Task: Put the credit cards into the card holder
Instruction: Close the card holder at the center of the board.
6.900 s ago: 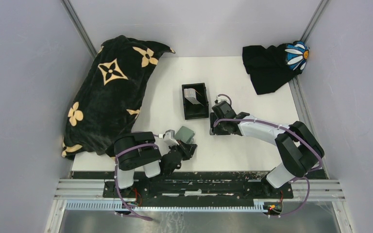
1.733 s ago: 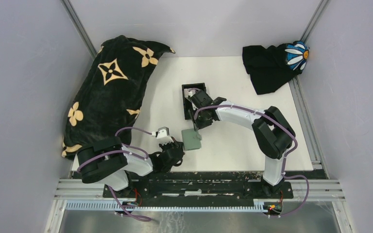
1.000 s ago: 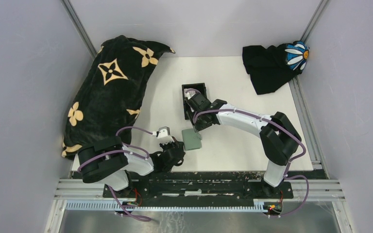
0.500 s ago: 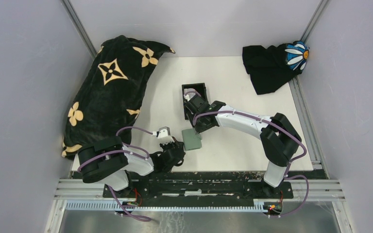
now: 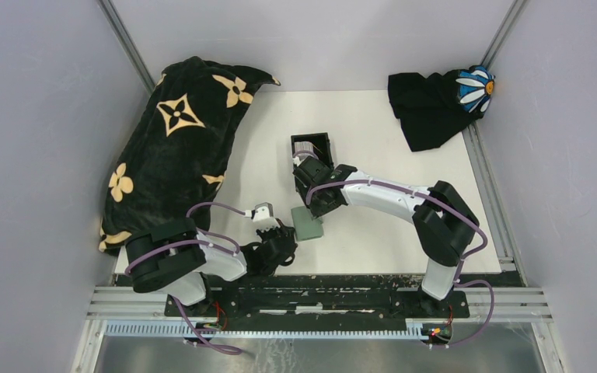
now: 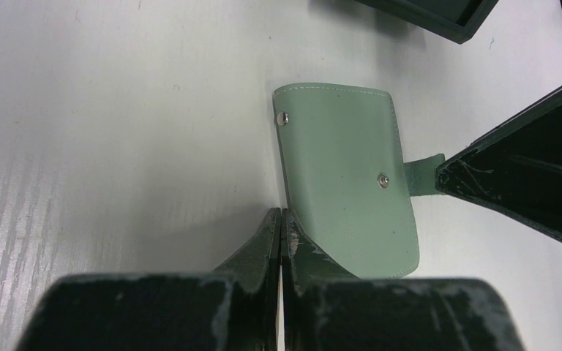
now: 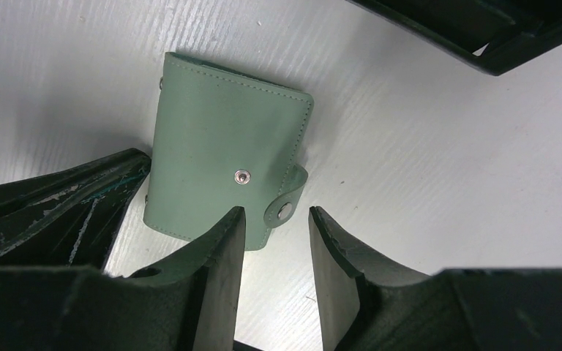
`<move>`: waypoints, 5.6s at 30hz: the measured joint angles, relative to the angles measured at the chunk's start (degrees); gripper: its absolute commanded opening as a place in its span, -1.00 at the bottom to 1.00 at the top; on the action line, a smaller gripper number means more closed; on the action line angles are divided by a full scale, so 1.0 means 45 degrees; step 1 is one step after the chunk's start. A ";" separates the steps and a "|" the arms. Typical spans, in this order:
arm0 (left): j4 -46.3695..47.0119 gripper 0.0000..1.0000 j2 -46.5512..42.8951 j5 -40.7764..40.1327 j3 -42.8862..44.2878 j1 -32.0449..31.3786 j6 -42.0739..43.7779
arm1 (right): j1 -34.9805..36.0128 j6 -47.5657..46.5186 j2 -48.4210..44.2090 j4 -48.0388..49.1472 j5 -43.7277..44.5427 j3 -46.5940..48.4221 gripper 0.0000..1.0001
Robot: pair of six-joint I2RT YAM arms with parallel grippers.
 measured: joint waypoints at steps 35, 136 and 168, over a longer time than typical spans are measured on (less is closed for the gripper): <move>0.0073 -0.94 0.0345 -0.0019 0.0272 -0.0131 0.0000 | 0.0063 0.0126 0.0262 0.0083 -0.0107 -0.0165 -0.80; -0.1292 -0.63 -0.0058 -0.0447 0.0627 -0.0442 0.0209 | -0.0534 0.0214 0.1331 0.0797 -0.0928 0.0379 -0.88; 0.3313 -0.57 0.1583 0.0107 0.1384 0.1035 0.3468 | -0.0792 0.0214 0.1331 0.0797 -0.1472 0.0379 -0.93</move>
